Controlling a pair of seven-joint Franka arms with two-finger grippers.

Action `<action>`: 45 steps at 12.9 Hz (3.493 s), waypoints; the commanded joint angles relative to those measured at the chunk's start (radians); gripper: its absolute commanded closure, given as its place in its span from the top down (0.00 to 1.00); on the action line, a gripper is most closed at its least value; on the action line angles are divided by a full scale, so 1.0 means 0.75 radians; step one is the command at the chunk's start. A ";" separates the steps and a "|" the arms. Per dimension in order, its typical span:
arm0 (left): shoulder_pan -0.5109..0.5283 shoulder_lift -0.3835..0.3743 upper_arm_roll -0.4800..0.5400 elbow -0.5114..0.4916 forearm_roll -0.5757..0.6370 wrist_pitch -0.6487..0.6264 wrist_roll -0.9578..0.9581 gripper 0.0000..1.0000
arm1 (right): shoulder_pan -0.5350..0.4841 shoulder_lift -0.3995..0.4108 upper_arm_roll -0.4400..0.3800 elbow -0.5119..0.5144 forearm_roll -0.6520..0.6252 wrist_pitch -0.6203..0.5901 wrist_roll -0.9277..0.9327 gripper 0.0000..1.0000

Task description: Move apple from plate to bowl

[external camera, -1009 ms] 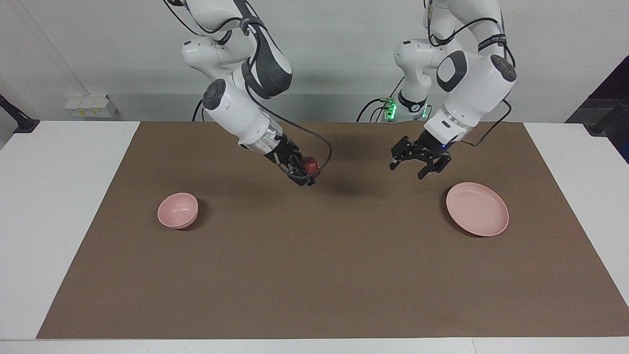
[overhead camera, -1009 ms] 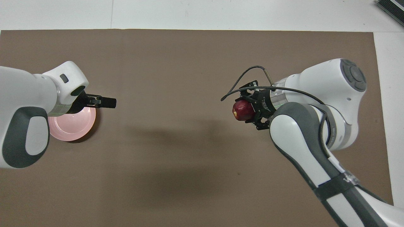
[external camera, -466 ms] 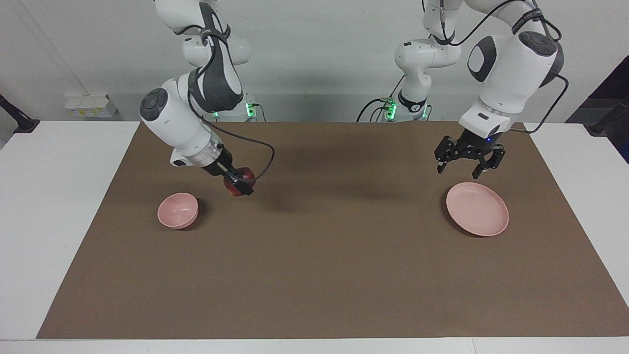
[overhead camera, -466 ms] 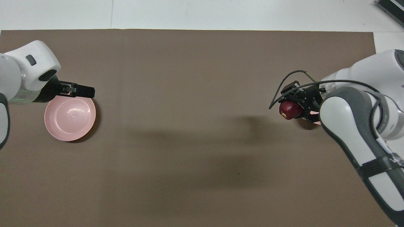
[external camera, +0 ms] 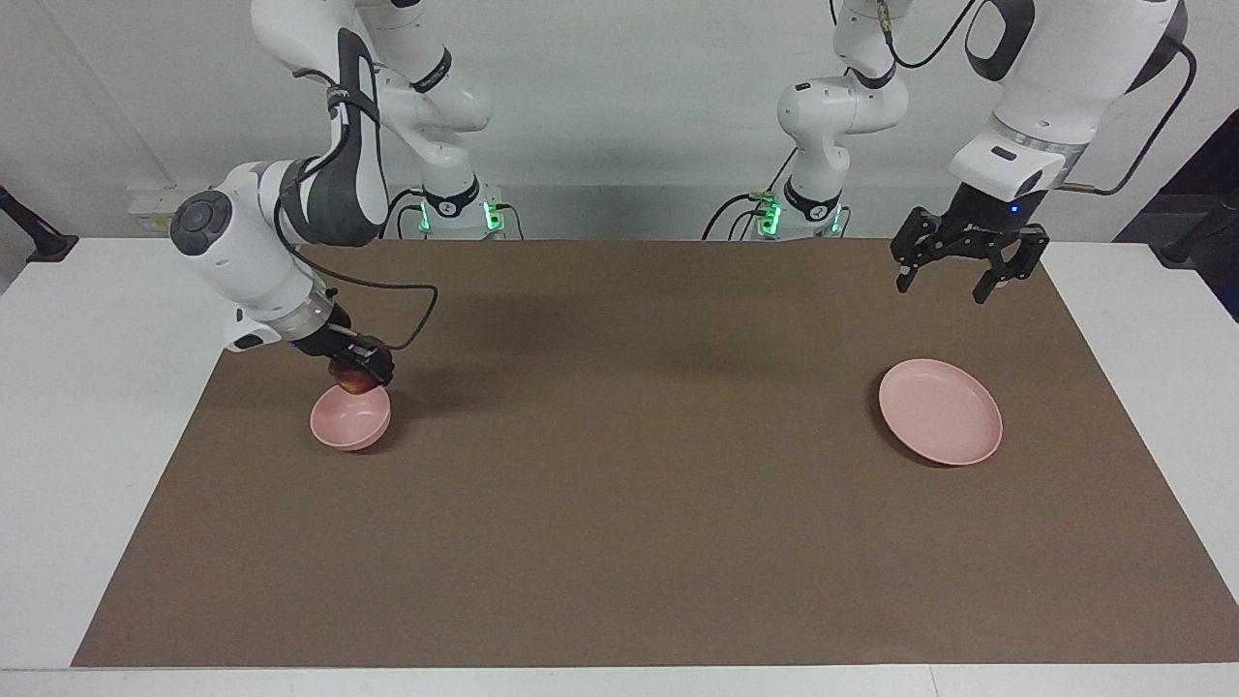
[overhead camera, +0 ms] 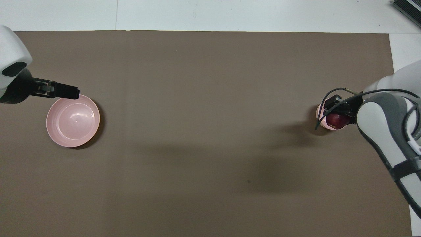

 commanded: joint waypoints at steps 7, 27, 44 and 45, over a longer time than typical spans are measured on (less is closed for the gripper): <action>0.013 -0.024 0.018 0.080 0.025 -0.198 0.010 1.00 | -0.080 0.205 0.015 -0.035 -0.114 0.320 -0.114 0.23; -0.151 0.019 0.276 0.219 0.102 -0.376 0.059 1.00 | 0.141 -0.233 0.048 0.182 -0.170 -0.293 -0.256 1.00; -0.116 0.011 0.295 0.204 0.090 -0.376 0.057 1.00 | 0.135 -0.268 0.035 0.507 -0.088 -0.687 -0.286 1.00; -0.116 0.011 0.294 0.204 0.090 -0.376 0.055 1.00 | 0.137 -0.268 0.035 0.507 -0.088 -0.687 -0.278 1.00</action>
